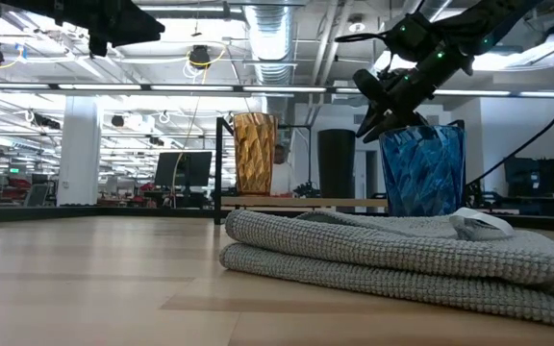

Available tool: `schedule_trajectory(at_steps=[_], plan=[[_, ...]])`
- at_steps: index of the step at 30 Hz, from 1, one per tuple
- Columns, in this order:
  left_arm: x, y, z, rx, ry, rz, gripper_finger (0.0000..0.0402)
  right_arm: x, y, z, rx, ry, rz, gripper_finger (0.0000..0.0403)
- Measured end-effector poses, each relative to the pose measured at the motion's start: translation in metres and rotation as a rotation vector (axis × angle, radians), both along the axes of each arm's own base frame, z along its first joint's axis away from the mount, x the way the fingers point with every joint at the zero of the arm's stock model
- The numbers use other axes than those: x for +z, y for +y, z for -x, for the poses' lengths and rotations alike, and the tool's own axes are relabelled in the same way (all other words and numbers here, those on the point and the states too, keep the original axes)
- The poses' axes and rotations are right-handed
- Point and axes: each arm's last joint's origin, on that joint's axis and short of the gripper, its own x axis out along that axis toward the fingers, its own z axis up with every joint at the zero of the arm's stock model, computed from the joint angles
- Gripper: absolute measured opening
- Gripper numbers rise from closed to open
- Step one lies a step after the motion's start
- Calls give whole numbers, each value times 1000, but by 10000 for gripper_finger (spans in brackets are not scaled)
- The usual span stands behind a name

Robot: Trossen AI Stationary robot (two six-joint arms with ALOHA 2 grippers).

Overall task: Stack small to large cups/mugs on shelf
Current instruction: Put the black cup on the shelf

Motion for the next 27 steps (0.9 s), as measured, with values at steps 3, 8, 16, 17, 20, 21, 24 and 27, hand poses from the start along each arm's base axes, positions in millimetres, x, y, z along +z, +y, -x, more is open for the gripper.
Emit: schedule_trajectory(at_steps=[3,8,16,17,20,21,24,27], plan=[[0,0,0,0,0,0,119,0,0,0,1,0,0,107],[0,0,0,0,1,-1,119,0,0,0,7,-1,-2,107],[-3,0,0,1,25,13,119,0,2,-2,33,-9,-12,107],[-3,0,0,2,26,13,119,0,2,-2,34,-9,-12,107],[-4,0,0,4,32,16,119,0,2,-2,34,-10,-12,107],[-4,0,0,5,32,16,119,0,2,-2,34,-10,-12,107],[-4,0,0,5,32,17,119,1,2,-2,34,-18,-6,107],[-4,0,0,5,31,18,119,3,1,-3,34,-40,10,107]])
